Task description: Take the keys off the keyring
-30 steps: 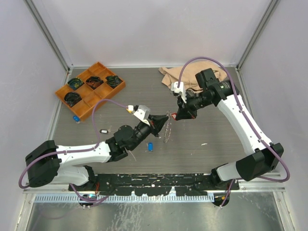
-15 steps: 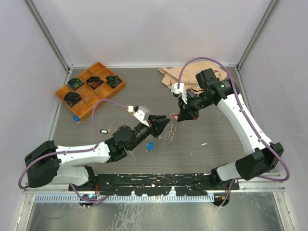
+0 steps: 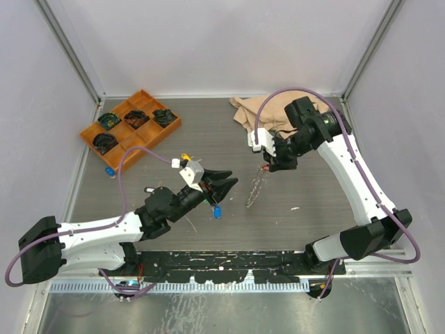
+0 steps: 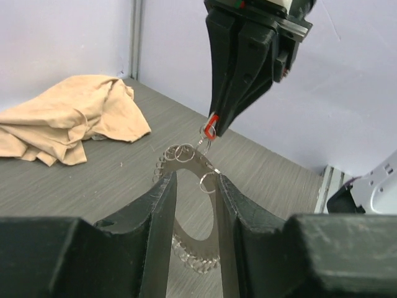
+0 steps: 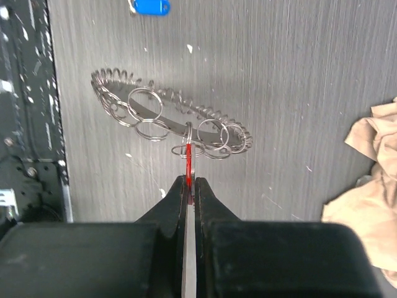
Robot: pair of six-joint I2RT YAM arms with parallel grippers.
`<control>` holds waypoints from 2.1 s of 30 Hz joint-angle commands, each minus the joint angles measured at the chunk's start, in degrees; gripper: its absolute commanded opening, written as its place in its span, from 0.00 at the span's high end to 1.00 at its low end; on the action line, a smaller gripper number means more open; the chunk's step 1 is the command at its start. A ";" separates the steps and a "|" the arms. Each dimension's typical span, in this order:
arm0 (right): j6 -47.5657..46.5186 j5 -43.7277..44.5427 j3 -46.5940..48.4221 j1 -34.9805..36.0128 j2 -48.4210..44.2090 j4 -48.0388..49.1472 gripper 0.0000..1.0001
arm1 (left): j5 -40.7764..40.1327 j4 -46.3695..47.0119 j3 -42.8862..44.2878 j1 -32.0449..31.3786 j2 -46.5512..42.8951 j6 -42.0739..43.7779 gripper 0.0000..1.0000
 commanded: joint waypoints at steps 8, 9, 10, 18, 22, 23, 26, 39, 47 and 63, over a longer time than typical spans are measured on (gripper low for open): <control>-20.28 12.86 1.81 1.74 -2.64 -1.59 0.99 | 7.45 2.10 -0.73 0.43 0.81 3.97 0.65; -21.10 13.63 1.77 1.84 -2.76 -1.61 0.99 | 7.64 2.41 -0.83 0.44 0.97 3.99 0.65; -21.87 14.20 1.69 1.98 -2.87 -1.61 0.99 | 7.79 2.64 -0.88 0.42 1.15 3.98 0.65; -26.71 17.71 2.11 3.34 -3.32 -1.61 0.99 | 9.14 4.89 -1.33 0.71 3.02 3.55 0.65; -26.14 19.39 2.99 4.65 -2.45 -1.60 0.99 | 9.17 6.23 -1.54 0.81 3.65 2.50 0.65; -25.14 19.66 3.31 4.86 -2.17 -1.61 0.99 | 9.06 6.28 -1.60 0.89 3.57 2.23 0.64; -20.24 20.01 4.14 5.51 -1.87 -1.61 0.99 | 9.12 5.81 -1.67 1.15 2.93 1.41 0.61; 8.92 19.73 8.07 7.05 1.44 -0.16 0.99 | 10.88 2.52 -1.16 3.05 1.47 -9.94 0.46; 15.65 21.48 7.78 6.52 1.91 3.82 0.99 | 22.93 -4.76 2.68 5.83 1.99 -21.44 0.64; 19.12 21.46 8.53 6.52 2.80 5.85 0.99 | 28.07 -6.01 13.73 4.98 18.59 -29.07 0.80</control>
